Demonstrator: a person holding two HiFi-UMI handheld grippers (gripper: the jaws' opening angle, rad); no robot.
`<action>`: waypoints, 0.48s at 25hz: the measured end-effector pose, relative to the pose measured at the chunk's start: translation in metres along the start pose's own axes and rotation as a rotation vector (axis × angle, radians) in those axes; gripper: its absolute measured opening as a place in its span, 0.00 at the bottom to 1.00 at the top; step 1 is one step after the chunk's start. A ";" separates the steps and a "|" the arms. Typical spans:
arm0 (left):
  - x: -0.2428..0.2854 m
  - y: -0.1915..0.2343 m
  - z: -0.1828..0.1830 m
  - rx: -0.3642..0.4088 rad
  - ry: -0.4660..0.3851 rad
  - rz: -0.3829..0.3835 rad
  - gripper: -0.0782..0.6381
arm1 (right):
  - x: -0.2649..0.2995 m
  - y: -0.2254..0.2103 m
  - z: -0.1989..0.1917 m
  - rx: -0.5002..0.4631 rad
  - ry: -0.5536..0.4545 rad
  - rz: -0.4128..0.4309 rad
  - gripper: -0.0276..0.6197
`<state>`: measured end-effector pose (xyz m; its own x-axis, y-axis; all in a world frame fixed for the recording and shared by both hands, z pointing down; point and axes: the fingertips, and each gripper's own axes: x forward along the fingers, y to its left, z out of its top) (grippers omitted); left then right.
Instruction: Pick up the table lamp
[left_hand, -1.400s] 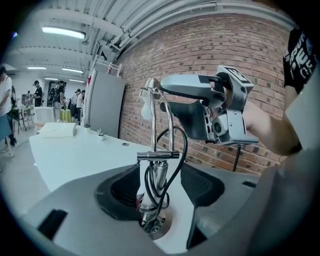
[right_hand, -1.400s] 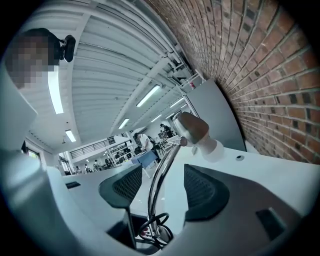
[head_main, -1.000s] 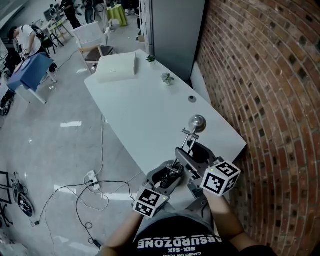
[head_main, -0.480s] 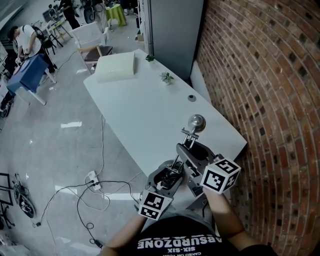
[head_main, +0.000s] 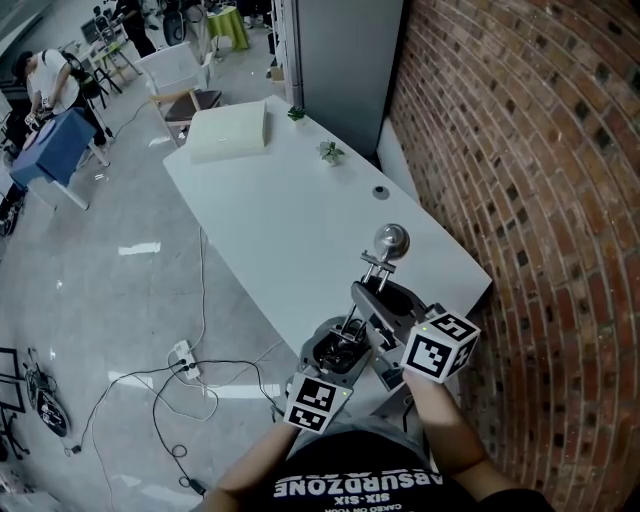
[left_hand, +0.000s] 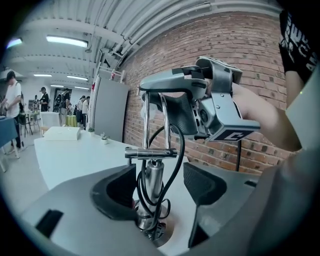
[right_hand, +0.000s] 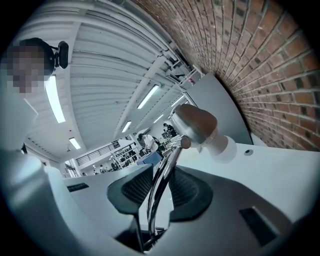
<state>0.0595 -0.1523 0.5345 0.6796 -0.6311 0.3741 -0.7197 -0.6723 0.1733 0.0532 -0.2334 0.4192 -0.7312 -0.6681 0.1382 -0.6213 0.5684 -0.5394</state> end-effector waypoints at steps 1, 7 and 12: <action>0.001 0.000 0.001 -0.007 -0.002 -0.001 0.50 | 0.000 0.000 0.000 0.002 0.000 -0.002 0.18; 0.008 0.003 0.000 -0.010 -0.012 0.010 0.49 | 0.000 0.001 -0.001 0.001 -0.008 0.002 0.18; 0.013 0.010 0.001 -0.026 -0.013 0.038 0.49 | -0.001 0.000 0.000 0.004 -0.010 0.002 0.18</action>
<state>0.0618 -0.1674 0.5401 0.6535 -0.6607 0.3693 -0.7482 -0.6378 0.1830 0.0536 -0.2330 0.4191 -0.7294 -0.6719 0.1283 -0.6187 0.5680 -0.5427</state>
